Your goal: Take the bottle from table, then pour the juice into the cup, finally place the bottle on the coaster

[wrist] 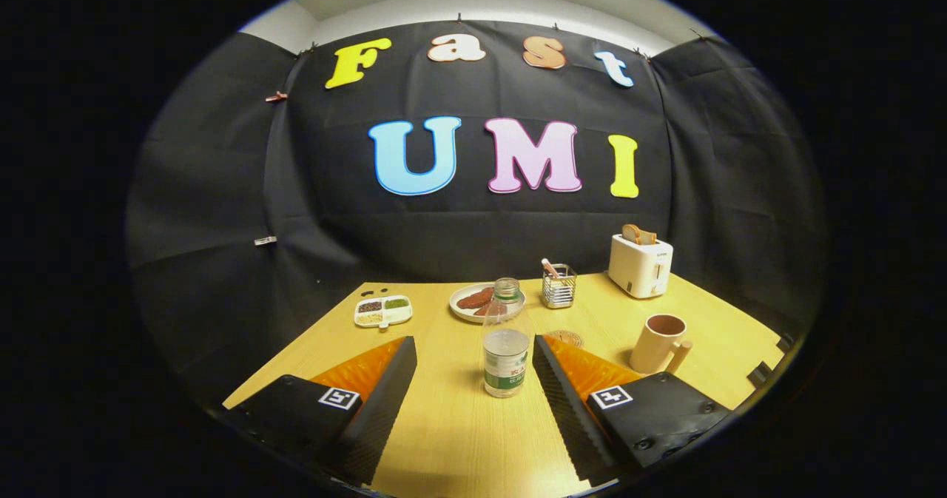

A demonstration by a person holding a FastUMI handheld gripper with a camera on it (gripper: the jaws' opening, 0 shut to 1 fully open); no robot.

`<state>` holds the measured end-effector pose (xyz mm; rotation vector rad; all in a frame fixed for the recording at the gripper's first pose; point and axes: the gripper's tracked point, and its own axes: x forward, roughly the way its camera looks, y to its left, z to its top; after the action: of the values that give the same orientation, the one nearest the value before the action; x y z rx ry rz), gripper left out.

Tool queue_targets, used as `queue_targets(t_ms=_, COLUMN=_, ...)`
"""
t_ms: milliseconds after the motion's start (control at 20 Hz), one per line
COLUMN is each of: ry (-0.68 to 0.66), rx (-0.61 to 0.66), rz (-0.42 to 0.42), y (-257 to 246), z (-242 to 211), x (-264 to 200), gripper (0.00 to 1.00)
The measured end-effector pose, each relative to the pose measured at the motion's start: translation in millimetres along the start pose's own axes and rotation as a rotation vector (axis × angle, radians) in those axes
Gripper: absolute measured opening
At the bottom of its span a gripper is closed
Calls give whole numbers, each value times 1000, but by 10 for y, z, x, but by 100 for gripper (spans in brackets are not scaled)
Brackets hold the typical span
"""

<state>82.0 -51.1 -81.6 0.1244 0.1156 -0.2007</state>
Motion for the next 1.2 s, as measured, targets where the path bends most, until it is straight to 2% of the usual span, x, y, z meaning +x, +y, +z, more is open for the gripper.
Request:
queue_targets(t_ms=200, ry=17, rx=2, rz=-64, y=-153, z=-168, x=253, gripper=97)
queue_targets(t_ms=350, ry=30, rx=-9, rz=-82, y=-209, z=-294, x=458, gripper=99)
queue_targets(t_ms=650, ry=46, rx=85, rz=-112, y=-221, z=-513, x=843, gripper=99)
queue_targets(t_ms=800, ry=57, rx=66, rz=-142, y=-274, z=-628, x=994, gripper=99)
queue_targets(t_ms=1050, ry=83, rx=36, rz=-141, y=-276, z=-791, x=1221, gripper=100)
queue_targets(t_ms=1200, ry=88, rx=13, rz=-178, y=-367, z=-845, x=1341, gripper=100)
